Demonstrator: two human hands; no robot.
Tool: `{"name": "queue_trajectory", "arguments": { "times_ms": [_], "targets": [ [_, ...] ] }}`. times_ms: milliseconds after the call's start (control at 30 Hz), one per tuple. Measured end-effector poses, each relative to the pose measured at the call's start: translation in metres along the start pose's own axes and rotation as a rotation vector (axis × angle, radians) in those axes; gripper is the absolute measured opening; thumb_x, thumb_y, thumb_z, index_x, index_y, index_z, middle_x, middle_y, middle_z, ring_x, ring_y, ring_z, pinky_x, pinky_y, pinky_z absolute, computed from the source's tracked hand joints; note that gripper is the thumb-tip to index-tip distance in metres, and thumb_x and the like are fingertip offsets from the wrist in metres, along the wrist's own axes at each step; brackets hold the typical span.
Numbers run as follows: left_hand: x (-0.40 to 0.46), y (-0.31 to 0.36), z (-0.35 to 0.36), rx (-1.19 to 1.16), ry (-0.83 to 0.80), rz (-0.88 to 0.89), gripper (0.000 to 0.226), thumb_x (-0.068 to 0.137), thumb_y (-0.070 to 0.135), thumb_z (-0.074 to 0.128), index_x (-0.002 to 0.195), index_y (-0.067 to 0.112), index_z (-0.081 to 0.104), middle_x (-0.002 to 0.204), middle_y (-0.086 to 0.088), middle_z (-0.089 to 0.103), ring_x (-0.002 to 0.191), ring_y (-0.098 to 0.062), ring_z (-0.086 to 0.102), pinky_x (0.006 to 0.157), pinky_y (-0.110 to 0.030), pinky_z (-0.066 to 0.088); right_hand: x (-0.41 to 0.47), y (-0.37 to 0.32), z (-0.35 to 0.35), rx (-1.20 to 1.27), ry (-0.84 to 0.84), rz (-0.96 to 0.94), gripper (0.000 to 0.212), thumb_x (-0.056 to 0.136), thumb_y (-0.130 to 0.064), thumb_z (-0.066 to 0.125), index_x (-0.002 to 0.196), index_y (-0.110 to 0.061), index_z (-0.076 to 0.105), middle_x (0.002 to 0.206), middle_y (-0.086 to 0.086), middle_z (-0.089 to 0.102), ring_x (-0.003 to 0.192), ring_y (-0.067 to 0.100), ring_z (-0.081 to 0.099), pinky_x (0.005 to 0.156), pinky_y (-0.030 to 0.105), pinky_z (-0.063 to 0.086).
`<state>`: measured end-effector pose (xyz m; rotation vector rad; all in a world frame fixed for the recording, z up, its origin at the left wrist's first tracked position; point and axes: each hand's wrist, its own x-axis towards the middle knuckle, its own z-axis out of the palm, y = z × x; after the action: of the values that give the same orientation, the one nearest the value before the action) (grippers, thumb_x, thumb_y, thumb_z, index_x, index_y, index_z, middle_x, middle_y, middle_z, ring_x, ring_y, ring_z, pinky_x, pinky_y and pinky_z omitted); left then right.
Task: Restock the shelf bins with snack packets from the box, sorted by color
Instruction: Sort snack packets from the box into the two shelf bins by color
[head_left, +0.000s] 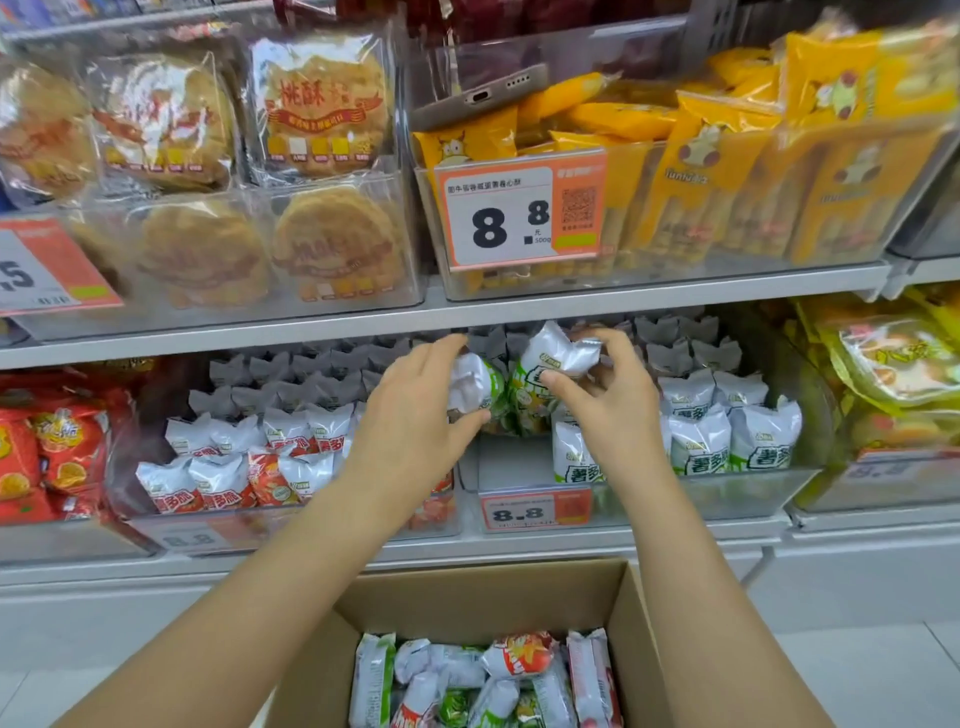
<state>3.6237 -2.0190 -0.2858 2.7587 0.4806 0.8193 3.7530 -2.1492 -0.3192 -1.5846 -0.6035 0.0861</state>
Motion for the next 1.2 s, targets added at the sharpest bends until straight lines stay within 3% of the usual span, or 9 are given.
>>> {"name": "queue_trajectory", "arguments": {
  "times_ms": [100,200,267,333,533,733,900,1033,1200],
  "targets": [
    [-0.002,0.006,0.015,0.025,-0.071,0.024,0.048,0.082,0.028,0.074,0.119,0.014,0.047,0.111,-0.003,0.058,0.105,-0.024,0.049,0.071,-0.023,0.027,-0.003,0.012,0.006,-0.024,-0.062,0.032,0.032,0.082,-0.014,0.074,0.096,-0.032,0.051,0.101,0.004,0.064,0.095,0.021,0.063,0.083,0.039,0.054],
    [0.006,0.003,0.032,0.099,-0.127,-0.018,0.046,0.082,0.034,0.073,0.116,0.014,0.05,0.111,-0.004,0.06,0.107,-0.025,0.052,0.076,-0.029,0.036,-0.003,0.023,0.01,-0.299,-0.136,-0.014,0.031,0.086,-0.016,0.069,0.104,-0.028,0.048,0.097,0.001,0.057,0.087,0.018,0.058,0.073,0.036,0.047],
    [0.011,-0.003,0.043,0.287,-0.166,0.012,0.052,0.067,0.039,0.083,0.106,0.012,0.06,0.097,-0.005,0.066,0.097,-0.029,0.059,0.076,-0.035,0.039,-0.003,0.026,0.012,-0.496,-0.159,-0.018,0.03,0.088,-0.018,0.067,0.111,-0.021,0.048,0.094,0.002,0.052,0.09,0.021,0.054,0.07,0.035,0.039],
    [0.018,-0.007,0.054,0.465,-0.17,0.054,0.056,0.047,0.042,0.09,0.091,0.014,0.069,0.083,-0.004,0.069,0.087,-0.03,0.063,0.076,-0.036,0.033,-0.004,0.028,0.017,-0.65,-0.099,-0.052,0.035,0.087,-0.017,0.068,0.117,-0.011,0.05,0.102,0.011,0.056,0.106,0.03,0.049,0.083,0.038,0.039],
    [0.036,-0.006,0.072,0.641,-0.281,0.053,0.04,0.079,0.039,0.068,0.115,0.021,0.065,0.129,-0.007,0.057,0.136,-0.027,0.032,0.115,-0.043,0.013,-0.007,0.045,0.036,-0.911,0.065,-0.143,0.047,0.063,-0.008,0.083,0.104,-0.004,0.061,0.099,0.018,0.064,0.106,0.038,0.056,0.103,0.051,0.04],
    [0.036,-0.007,0.079,0.686,-0.279,0.072,0.055,0.077,0.043,0.069,0.125,0.018,0.057,0.131,-0.008,0.056,0.141,-0.029,0.024,0.115,-0.047,0.012,-0.011,0.041,0.036,-0.955,0.04,-0.135,0.055,0.061,0.001,0.079,0.112,-0.003,0.06,0.103,0.02,0.067,0.113,0.037,0.056,0.111,0.05,0.033],
    [0.032,-0.013,0.082,0.562,-0.131,0.35,0.079,0.043,0.031,0.088,0.116,0.016,0.063,0.108,-0.007,0.066,0.109,-0.034,0.058,0.102,-0.047,0.035,-0.014,0.035,0.034,-0.916,0.048,-0.135,0.054,0.053,0.005,0.079,0.103,-0.002,0.063,0.098,0.02,0.061,0.094,0.04,0.058,0.089,0.048,0.05],
    [0.033,-0.015,0.084,0.53,-0.158,0.434,0.058,0.056,0.032,0.085,0.108,0.016,0.067,0.107,-0.008,0.068,0.109,-0.033,0.059,0.101,-0.047,0.04,-0.013,0.037,0.035,-0.923,0.027,-0.167,0.046,0.05,0.008,0.075,0.094,-0.002,0.069,0.09,0.018,0.067,0.094,0.039,0.062,0.095,0.052,0.048],
    [0.033,-0.006,0.084,0.599,-0.292,0.297,0.058,0.083,0.047,0.06,0.133,0.019,0.048,0.126,-0.006,0.059,0.122,-0.03,0.048,0.109,-0.046,0.025,-0.013,0.029,0.028,-0.867,-0.075,-0.161,0.039,0.075,0.006,0.058,0.112,-0.003,0.066,0.109,0.017,0.064,0.117,0.037,0.051,0.113,0.045,0.029]
  ]
}}
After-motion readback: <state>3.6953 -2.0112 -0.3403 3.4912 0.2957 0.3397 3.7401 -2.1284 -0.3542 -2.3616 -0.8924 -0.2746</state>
